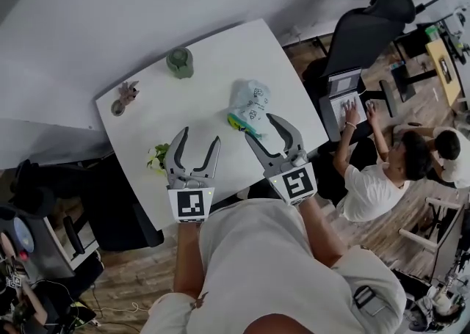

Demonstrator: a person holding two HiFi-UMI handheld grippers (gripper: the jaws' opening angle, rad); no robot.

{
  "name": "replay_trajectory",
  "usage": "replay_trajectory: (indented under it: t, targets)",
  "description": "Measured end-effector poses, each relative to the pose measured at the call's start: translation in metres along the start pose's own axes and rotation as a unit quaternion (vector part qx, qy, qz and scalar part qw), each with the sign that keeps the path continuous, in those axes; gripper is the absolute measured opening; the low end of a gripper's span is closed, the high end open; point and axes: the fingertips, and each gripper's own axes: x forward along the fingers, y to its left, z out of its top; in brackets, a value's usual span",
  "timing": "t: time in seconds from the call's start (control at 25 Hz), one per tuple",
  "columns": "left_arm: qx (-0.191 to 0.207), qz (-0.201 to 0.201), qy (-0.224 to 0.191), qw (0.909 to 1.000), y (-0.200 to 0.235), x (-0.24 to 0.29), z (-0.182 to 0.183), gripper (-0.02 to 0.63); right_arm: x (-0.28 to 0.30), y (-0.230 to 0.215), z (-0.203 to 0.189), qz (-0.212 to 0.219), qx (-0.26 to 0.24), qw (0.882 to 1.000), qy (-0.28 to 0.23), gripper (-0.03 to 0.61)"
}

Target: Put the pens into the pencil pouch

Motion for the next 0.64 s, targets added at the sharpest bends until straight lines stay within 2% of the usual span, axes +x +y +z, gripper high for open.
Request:
replay_trajectory:
  t: [0.64]
  targets:
    - [0.002,-0.024,-0.018,0.9996,0.011,-0.012,0.004,0.282,-0.003,0.013,0.002,-0.038,0.002,0.999,0.016,0.239]
